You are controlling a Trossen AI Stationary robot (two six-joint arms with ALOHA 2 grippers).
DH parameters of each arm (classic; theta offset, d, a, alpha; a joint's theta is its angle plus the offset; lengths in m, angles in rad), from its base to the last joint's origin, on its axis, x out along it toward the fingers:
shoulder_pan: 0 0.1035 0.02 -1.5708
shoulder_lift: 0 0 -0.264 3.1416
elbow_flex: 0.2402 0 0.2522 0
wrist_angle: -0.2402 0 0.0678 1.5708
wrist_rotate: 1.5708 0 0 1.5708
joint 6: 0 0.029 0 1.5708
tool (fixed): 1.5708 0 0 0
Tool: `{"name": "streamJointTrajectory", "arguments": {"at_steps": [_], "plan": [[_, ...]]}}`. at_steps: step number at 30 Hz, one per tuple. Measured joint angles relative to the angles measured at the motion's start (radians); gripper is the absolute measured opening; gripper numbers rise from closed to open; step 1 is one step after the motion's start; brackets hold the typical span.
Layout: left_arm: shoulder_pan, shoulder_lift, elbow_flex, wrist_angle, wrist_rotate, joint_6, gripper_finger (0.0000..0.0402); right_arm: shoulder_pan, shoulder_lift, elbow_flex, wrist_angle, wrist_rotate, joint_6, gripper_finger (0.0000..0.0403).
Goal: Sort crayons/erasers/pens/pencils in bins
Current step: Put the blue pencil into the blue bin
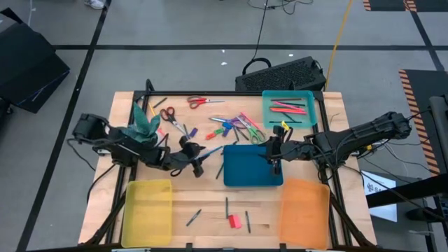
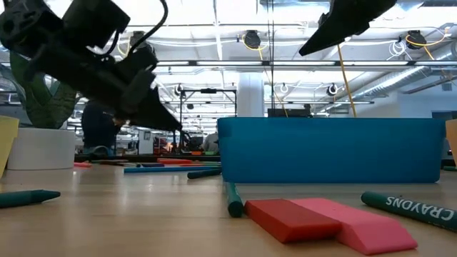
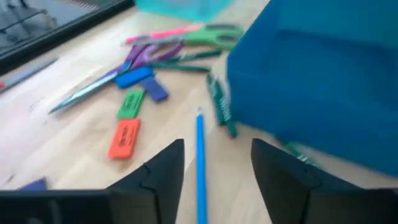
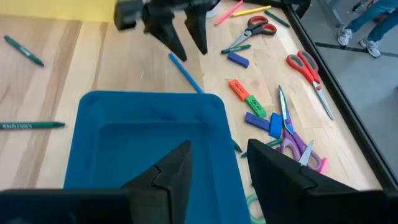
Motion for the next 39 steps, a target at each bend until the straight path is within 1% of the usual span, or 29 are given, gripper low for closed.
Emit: {"name": "streamJointTrajectory", "arguments": {"at_steps": [3,6,9,13,17,21,26,29,32,35,37,39], "plan": [[0.005,0.063,0.011,-0.005,-0.022,-0.039,0.0214,0.000,0.000,0.000,0.008,0.003,0.000,0.0146],[0.005,0.126,0.021,0.019,-0.040,-0.080,0.0224,0.000,0.000,0.000,0.020,0.004,0.000,0.0146],[0.005,0.194,0.019,0.093,-0.052,-0.088,0.0225,0.000,0.000,0.000,0.035,0.004,0.000,0.0146],[0.011,0.278,0.020,0.229,-0.070,-0.070,0.0225,0.000,0.000,0.000,0.038,0.003,0.000,0.0146],[0.027,0.361,0.014,0.326,-0.070,-0.050,0.0225,0.000,0.000,0.000,0.037,0.003,0.000,0.0146],[0.034,0.418,0.013,0.385,-0.077,-0.051,0.0225,0.000,0.000,0.000,0.037,0.003,0.020,0.0146],[0.040,0.447,0.012,0.425,-0.077,-0.037,0.0223,0.000,0.000,0.000,0.036,0.002,0.021,0.0146],[0.044,0.459,0.011,0.431,-0.067,-0.035,0.0200,0.000,0.000,0.000,0.036,0.002,0.020,0.0146],[0.043,0.486,0.000,0.467,-0.046,-0.014,0.0150,0.000,0.000,0.000,0.045,0.002,0.013,0.0146],[0.041,0.529,-0.015,0.556,-0.052,0.011,0.0094,0.000,0.000,0.000,0.059,0.002,-0.002,0.0146],[0.043,0.558,-0.019,0.600,-0.056,0.013,0.0065,-0.002,0.000,0.000,0.072,0.002,-0.006,0.0146],[0.045,0.587,-0.020,0.642,-0.063,0.022,0.0046,-0.003,0.000,0.000,0.092,0.002,-0.008,0.0146]]}}
